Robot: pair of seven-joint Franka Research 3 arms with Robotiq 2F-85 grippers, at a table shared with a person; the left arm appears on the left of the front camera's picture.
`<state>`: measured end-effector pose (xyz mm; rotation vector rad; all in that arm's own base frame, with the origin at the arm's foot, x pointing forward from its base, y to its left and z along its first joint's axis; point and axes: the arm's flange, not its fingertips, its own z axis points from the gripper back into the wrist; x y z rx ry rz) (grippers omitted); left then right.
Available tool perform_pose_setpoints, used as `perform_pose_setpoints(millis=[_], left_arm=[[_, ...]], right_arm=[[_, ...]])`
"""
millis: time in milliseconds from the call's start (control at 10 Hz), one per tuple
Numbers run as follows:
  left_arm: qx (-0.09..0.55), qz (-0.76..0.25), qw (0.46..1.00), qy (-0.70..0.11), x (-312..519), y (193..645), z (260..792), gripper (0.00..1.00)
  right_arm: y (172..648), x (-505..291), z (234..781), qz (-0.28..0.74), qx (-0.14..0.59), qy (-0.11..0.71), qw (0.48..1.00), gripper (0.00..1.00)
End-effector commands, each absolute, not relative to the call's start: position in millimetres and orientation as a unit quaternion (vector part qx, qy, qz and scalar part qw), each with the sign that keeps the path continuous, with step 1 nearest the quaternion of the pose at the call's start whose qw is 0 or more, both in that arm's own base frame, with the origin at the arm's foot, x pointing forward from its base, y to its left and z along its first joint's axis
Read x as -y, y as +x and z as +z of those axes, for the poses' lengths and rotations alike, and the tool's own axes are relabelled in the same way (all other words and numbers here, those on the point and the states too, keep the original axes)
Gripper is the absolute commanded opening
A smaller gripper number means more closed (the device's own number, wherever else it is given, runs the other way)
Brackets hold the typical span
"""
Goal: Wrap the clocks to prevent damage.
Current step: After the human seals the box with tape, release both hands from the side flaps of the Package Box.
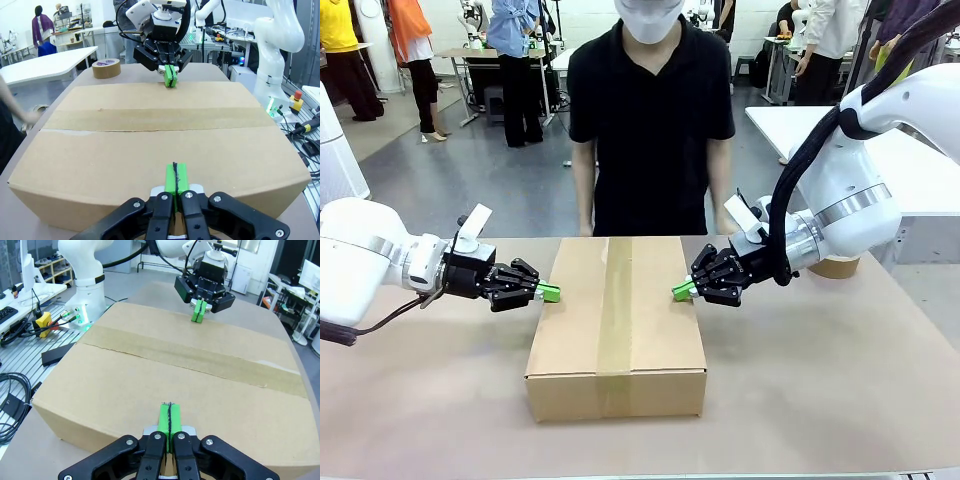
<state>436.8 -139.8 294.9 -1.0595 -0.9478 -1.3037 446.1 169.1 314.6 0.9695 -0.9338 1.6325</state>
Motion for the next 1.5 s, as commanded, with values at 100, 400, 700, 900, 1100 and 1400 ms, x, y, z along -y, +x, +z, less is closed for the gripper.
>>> perform_pose_setpoints(millis=[100, 400, 700, 900, 1100, 1400], left_arm=[[0.403, -0.554, 0.573, -0.449, 140, 437, 293, 0.0], [0.363, -0.573, 0.593, -0.434, 124, 434, 340, 0.0], [0.318, -0.606, 0.627, -0.372, 86, 414, 426, 0.0], [0.321, -0.596, 0.659, -0.329, 52, 396, 468, 0.0], [0.337, -0.578, 0.687, -0.283, 15, 371, 502, 0.0], [0.366, -0.559, 0.702, -0.247, -21, 331, 537, 0.0]], right_arm=[[446, -170, 312, 0.672, 0.383, 0.397, 0.494, 0.01], [443, -148, 351, 0.66, 0.363, 0.409, 0.516, 0.01], [411, -112, 447, 0.656, 0.326, 0.37, 0.571, 0.01], [387, -83, 501, 0.642, 0.326, 0.332, 0.61, 0.01], [363, -53, 532, 0.621, 0.341, 0.294, 0.642, 0.01], [331, -23, 558, 0.606, 0.347, 0.258, 0.667, 0.01]])
